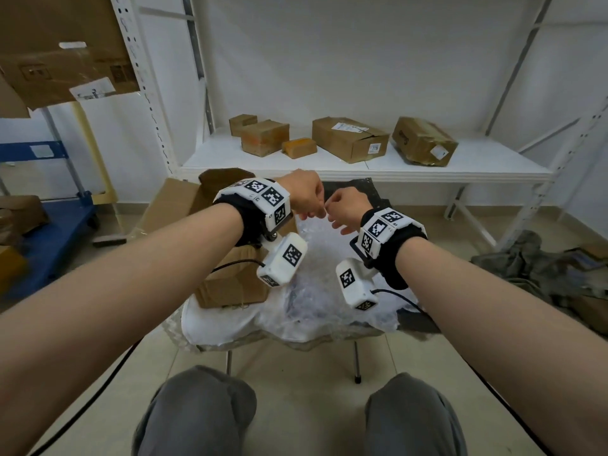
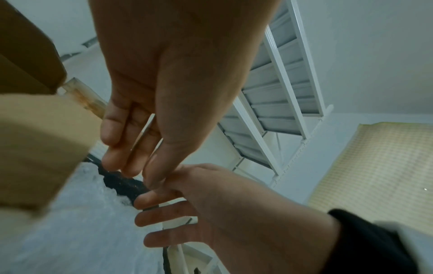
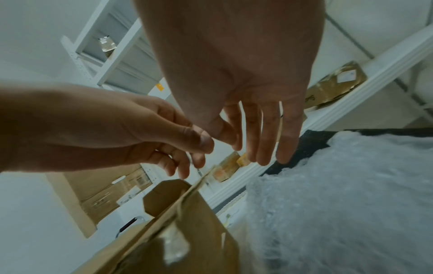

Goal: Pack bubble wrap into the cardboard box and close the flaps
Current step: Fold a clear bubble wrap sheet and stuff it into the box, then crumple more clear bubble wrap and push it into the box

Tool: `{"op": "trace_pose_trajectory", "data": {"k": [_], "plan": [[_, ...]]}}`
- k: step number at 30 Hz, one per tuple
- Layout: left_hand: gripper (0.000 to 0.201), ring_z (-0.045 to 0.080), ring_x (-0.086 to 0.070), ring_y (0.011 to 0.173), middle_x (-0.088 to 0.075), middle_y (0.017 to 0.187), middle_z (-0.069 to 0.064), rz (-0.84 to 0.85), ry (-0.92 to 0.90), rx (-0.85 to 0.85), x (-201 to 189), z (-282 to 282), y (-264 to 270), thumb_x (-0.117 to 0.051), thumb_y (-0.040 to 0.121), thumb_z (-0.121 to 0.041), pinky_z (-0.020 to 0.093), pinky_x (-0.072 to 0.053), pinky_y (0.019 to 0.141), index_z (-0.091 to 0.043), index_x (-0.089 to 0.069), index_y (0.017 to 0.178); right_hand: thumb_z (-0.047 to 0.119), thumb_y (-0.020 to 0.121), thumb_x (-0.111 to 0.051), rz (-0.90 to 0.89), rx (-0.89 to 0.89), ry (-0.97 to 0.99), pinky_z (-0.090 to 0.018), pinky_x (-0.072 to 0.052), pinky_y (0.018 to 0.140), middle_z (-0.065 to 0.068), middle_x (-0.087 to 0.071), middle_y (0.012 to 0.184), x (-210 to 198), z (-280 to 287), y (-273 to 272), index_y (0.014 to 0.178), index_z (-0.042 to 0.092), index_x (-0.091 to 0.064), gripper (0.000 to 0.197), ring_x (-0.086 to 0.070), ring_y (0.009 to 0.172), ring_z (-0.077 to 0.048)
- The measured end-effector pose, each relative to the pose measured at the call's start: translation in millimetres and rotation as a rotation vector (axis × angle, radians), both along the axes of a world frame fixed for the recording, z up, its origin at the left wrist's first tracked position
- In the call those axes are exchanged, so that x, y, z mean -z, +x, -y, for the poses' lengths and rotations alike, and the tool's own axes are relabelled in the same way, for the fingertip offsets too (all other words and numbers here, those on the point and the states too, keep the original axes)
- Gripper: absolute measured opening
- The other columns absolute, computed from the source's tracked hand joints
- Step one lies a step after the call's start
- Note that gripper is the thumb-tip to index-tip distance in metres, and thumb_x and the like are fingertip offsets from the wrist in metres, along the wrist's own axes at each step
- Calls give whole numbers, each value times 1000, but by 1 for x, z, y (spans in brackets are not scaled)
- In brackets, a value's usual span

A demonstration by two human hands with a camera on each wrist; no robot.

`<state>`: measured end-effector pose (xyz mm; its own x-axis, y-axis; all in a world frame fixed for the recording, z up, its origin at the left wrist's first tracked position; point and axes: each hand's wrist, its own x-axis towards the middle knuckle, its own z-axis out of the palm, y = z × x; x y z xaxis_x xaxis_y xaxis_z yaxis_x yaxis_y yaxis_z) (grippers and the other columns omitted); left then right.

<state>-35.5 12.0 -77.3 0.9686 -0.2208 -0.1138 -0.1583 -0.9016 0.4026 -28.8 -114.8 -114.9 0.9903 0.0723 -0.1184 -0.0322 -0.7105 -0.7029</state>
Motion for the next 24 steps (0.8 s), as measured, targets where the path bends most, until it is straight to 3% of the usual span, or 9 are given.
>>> {"op": "trace_pose_trajectory", "data": {"k": [2,3,5,7,11,16,21,24], "plan": [[14,15,-72,77,-75,86,2,-48,30,11,9,16,-1,-74,84,-25,25,-56,65,-12,-72,89,19,95,-51,-48,28,-38,-45,-58,86,-15,-71,104,8,14,2,116,7,-64,28,-72,90,-24],[15,17,-73,80,-75,88,3,-80,36,23,14,23,-1,-74,84,-25,28,-60,71,-12,-73,90,20,95,-52,-65,29,-55,-45,-58,86,-15,-71,105,14,20,4,120,6,-62,31,-71,91,-25],[17,19,-74,84,-76,91,3,-147,55,55,23,35,-2,-75,83,-24,36,-60,83,-11,-74,93,24,93,-56,-99,23,-116,-45,-58,86,-14,-70,107,25,28,9,118,4,-63,33,-69,95,-26],[21,19,-73,88,-75,96,2,-196,98,84,31,45,-4,-75,83,-26,37,-59,87,-11,-74,99,29,91,-57,-93,18,-212,-43,-58,86,-12,-69,110,36,36,14,114,5,-65,34,-67,98,-27],[32,18,-69,94,-72,103,1,-253,183,135,42,58,-11,-74,85,-30,37,-56,91,-12,-71,112,21,92,-54,-134,12,-305,-39,-56,86,-12,-63,118,59,48,24,119,4,-62,32,-63,108,-29],[39,21,-67,101,-68,110,1,-328,226,167,61,65,-15,-70,89,-32,38,-56,92,-14,-65,123,28,80,-58,-178,57,-400,-38,-53,95,-15,-59,130,94,64,45,114,8,-66,40,-61,111,-30],[46,23,-62,99,-64,124,3,-304,327,169,85,70,-18,-67,90,-38,36,-54,91,-15,-61,129,30,83,-61,-240,39,-415,-34,-55,89,-9,-67,115,106,72,37,109,10,-67,33,-64,103,-28],[47,25,-62,107,-61,129,5,-297,322,184,96,71,-17,-65,92,-38,32,-52,86,-13,-59,131,27,85,-60,-212,74,-388,-29,-53,81,-8,-68,113,109,76,35,107,11,-68,28,-64,103,-27]]}}
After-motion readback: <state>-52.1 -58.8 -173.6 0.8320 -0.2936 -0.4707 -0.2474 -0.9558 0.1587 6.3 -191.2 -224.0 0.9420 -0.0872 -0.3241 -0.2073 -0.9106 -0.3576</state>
